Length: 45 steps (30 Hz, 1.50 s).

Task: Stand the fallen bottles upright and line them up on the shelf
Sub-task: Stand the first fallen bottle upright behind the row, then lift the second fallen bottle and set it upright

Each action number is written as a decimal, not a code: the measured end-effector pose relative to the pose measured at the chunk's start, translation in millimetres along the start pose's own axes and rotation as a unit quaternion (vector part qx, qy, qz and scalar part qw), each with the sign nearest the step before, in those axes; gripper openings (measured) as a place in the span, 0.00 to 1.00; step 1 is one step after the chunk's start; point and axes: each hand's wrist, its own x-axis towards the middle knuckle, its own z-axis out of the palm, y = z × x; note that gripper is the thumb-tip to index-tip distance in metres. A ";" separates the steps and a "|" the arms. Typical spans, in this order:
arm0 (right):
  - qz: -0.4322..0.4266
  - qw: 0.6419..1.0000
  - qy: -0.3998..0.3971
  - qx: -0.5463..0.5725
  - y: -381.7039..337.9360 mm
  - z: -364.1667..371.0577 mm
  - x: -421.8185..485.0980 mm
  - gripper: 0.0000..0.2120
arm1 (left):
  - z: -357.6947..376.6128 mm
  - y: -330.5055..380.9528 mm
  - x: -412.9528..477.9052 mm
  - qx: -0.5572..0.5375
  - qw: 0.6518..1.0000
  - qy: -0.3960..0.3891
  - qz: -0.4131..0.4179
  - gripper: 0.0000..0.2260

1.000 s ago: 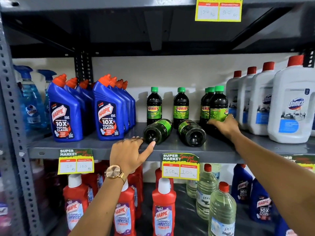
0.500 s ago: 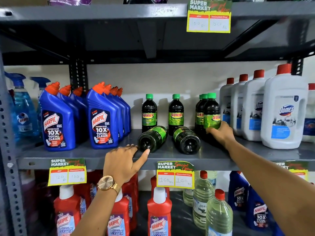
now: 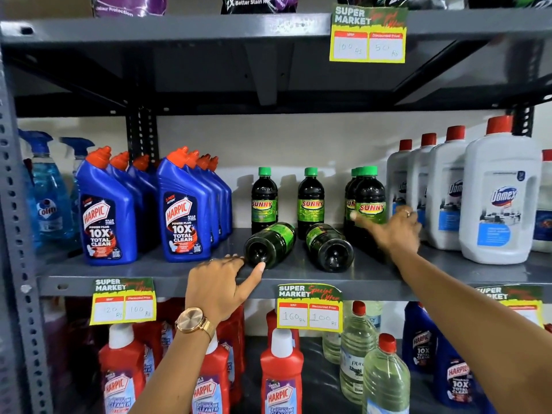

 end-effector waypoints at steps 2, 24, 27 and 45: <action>-0.059 0.992 0.097 0.061 -12.5 -9.6 -14.0 0.44 | -1.9 0.2 0.2 0.002 1.000 -0.003 0.002 0.32; 0.024 0.957 -0.257 0.135 -67.2 5.0 -27.1 0.32 | -0.5 -2.2 0.1 0.005 1.000 -0.017 -0.001 0.29; -0.068 0.981 -0.134 0.119 -79.6 8.8 -25.8 0.28 | 0.4 -3.4 0.2 0.009 1.000 -0.014 0.003 0.29; -0.006 0.968 -0.148 0.202 -78.6 53.9 -44.1 0.34 | 3.5 -4.5 0.5 0.003 1.000 -0.020 -0.004 0.29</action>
